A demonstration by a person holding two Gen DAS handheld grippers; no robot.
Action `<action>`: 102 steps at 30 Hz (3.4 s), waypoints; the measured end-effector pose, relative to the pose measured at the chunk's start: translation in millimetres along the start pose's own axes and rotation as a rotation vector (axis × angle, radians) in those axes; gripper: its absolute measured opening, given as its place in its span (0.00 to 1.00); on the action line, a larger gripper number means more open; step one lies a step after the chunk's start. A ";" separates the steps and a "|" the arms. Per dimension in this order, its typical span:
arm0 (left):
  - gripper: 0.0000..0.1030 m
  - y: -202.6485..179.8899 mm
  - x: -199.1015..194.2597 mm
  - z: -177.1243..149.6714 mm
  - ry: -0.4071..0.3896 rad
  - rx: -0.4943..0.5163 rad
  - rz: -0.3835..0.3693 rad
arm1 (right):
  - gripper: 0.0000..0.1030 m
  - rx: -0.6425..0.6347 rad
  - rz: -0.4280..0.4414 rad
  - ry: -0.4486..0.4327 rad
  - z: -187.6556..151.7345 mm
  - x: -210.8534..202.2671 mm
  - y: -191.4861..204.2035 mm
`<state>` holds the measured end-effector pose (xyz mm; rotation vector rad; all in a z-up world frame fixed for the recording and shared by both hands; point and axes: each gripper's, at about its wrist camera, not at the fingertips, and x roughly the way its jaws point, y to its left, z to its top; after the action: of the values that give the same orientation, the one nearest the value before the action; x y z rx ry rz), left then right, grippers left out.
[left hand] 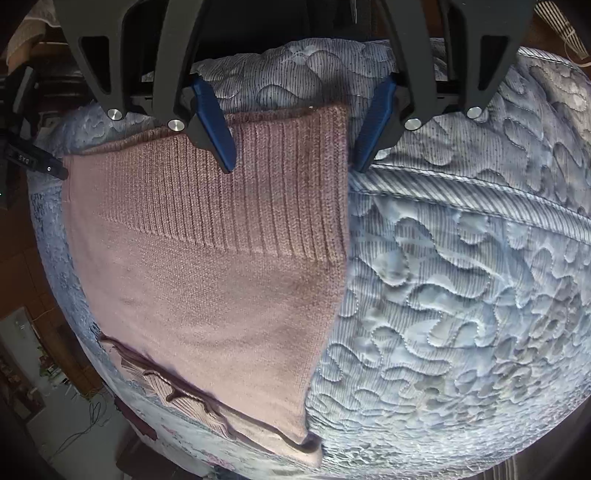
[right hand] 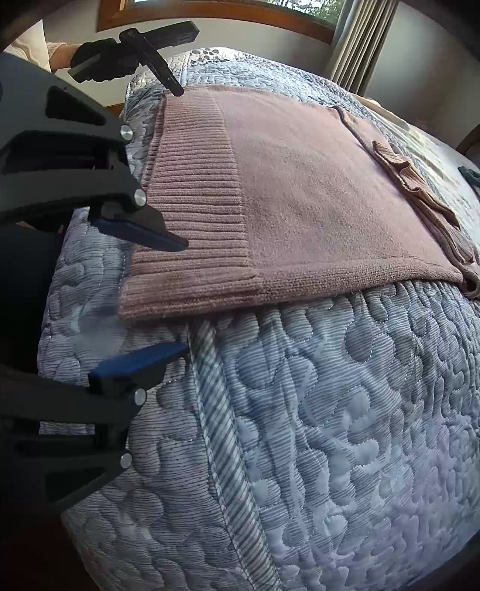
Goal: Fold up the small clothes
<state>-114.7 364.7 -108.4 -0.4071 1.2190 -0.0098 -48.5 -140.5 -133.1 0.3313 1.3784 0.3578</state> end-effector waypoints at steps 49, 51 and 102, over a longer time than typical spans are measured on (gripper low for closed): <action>0.10 4.3 -46.7 110.8 -0.134 -0.085 -0.215 | 0.07 0.024 0.345 -0.078 131.5 -58.0 20.8; 0.10 8.1 -38.5 125.1 -0.141 -0.097 -0.217 | 0.07 0.043 0.331 -0.071 145.4 -51.0 22.6; 0.13 -47.2 41.2 197.2 -0.117 0.339 0.105 | 0.47 -0.187 -0.003 -0.081 208.4 -13.2 37.9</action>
<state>89.6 370.6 -75.6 -0.0469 1.0969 -0.0996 153.1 -116.2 -71.4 0.1876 1.2557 0.4628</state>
